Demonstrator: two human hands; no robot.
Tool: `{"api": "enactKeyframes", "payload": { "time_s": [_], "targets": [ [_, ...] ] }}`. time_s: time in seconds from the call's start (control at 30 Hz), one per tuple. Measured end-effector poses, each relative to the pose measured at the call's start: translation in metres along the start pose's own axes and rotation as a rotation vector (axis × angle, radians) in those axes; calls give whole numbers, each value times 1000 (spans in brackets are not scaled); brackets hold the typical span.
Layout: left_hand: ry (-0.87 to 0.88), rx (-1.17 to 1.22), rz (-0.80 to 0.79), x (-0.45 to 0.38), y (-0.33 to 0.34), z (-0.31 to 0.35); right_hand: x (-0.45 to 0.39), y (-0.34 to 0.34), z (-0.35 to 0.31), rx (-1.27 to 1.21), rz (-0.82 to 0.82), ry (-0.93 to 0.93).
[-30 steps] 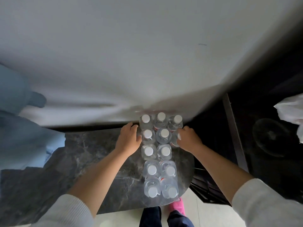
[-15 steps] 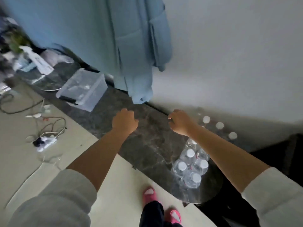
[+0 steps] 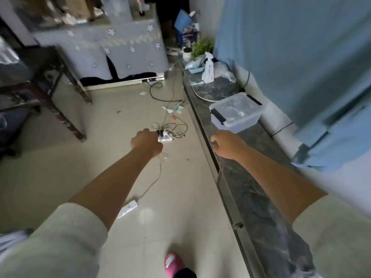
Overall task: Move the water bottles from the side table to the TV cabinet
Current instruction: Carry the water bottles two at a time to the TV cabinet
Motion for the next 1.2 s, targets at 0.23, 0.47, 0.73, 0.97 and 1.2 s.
{"api": "enactKeyframes", "payload": {
  "time_s": [0.23,0.47,0.73,0.97,1.2],
  "targets": [
    [-185,0,35,-45,-35,-176,-121,-19,-167,70,70,-227],
    [-381,63,92,-78,-52,-308,-212,-16,-282,93,56,-342],
    [-601,134,99,-133,-48,-441,-340,1,-394,25,-17,-493],
    [-754,108,42,-203,-66,-557,-464,-12,-511,-1,-69,-651],
    [-914,96,37,-238,-79,-679,-559,-2,-647,13,-94,-778]
  ]
}}
Point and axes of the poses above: each hand's wrist, its own x-axis away from the middle knuckle, its own y-axis out of the palm, z = x × y, the point moved 8 cm from there along -x, towards the middle knuckle, and after that the axes turned 6 degrees about -x, right-handed, at the moved point
